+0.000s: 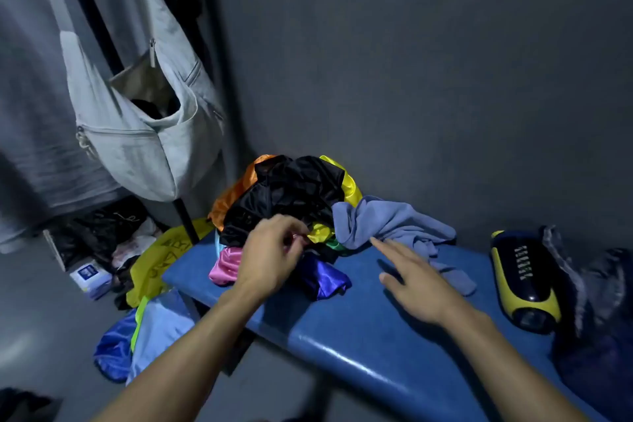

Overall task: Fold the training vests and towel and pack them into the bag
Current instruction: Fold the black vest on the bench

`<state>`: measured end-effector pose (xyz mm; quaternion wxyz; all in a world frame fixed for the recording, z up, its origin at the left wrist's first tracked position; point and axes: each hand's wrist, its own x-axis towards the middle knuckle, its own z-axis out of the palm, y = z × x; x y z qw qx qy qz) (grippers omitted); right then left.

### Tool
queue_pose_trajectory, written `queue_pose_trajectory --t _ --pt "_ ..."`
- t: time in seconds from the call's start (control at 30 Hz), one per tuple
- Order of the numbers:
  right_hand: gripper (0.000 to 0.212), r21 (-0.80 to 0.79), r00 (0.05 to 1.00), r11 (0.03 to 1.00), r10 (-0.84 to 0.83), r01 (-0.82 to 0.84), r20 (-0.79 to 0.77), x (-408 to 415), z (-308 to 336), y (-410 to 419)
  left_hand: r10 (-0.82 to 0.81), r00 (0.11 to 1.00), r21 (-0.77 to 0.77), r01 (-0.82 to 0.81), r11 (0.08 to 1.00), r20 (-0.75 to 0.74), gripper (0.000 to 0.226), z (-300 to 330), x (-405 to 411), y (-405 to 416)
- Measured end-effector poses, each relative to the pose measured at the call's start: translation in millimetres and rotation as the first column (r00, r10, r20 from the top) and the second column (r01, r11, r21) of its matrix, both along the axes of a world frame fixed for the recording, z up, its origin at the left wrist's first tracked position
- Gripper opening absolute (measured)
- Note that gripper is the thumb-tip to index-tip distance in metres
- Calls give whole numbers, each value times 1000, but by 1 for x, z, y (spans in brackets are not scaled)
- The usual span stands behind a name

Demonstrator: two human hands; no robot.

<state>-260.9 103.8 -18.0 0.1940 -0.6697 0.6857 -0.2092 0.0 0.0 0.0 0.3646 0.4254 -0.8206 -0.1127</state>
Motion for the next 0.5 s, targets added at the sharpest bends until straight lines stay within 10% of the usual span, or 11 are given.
queue_pose_trajectory --t 0.13,0.23,0.33,0.5 --pt "61 95 960 995 66 -41 -273 14 -2 -44 354 931 -161 -364 917 -90 29 19 4 -37" --pt "54 190 926 978 -9 86 -376 7 -12 -72 479 870 -53 -476 878 120 51 32 -6 -65" --pt "53 254 876 928 -131 273 -465 -10 -12 -87 443 873 -40 -445 895 202 28 36 -8 -81" --pt "48 30 910 958 -261 285 -321 -8 7 -72 194 966 40 -190 981 -170 8 63 -9 -85"
